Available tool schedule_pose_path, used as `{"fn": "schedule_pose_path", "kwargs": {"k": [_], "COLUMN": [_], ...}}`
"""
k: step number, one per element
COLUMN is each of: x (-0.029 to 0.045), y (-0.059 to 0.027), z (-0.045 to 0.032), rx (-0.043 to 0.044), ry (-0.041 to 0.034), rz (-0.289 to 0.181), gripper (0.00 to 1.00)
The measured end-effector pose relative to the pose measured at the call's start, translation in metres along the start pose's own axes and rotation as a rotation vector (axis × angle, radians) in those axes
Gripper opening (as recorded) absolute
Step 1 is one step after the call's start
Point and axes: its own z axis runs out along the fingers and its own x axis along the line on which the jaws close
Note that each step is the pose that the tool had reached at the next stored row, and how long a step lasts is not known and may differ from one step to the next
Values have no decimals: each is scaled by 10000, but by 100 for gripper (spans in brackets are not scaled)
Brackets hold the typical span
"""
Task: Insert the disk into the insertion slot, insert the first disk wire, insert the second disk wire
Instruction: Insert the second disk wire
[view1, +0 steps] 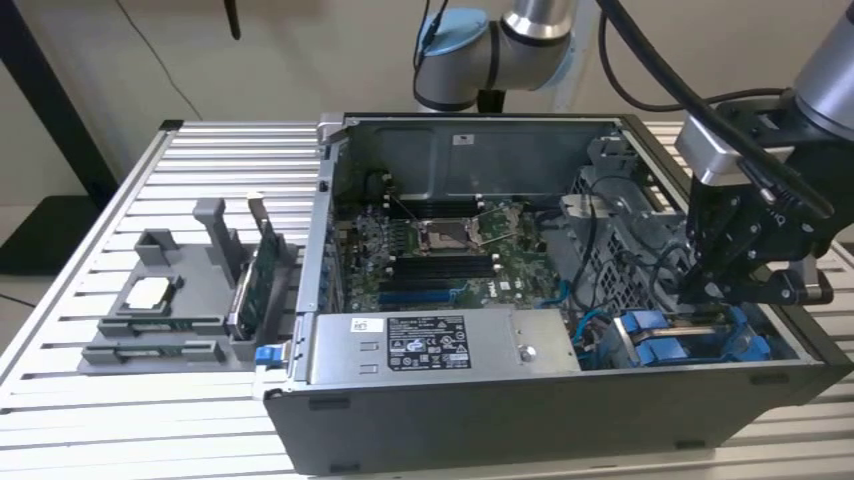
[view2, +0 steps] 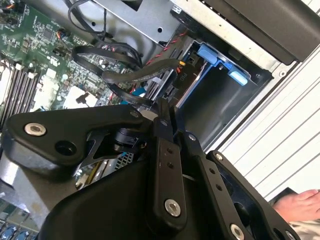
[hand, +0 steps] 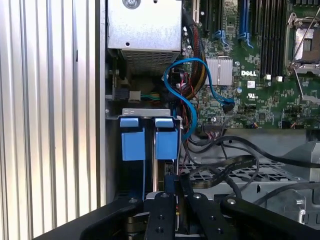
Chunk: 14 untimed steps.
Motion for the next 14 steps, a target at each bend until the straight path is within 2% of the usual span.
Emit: {"fn": "schedule_pose_path", "kwargs": {"k": [14], "x": [9], "y": [-17], "z": [69], "rx": [20], "ry": [-2], "rz": [11], "gripper": [16]}}
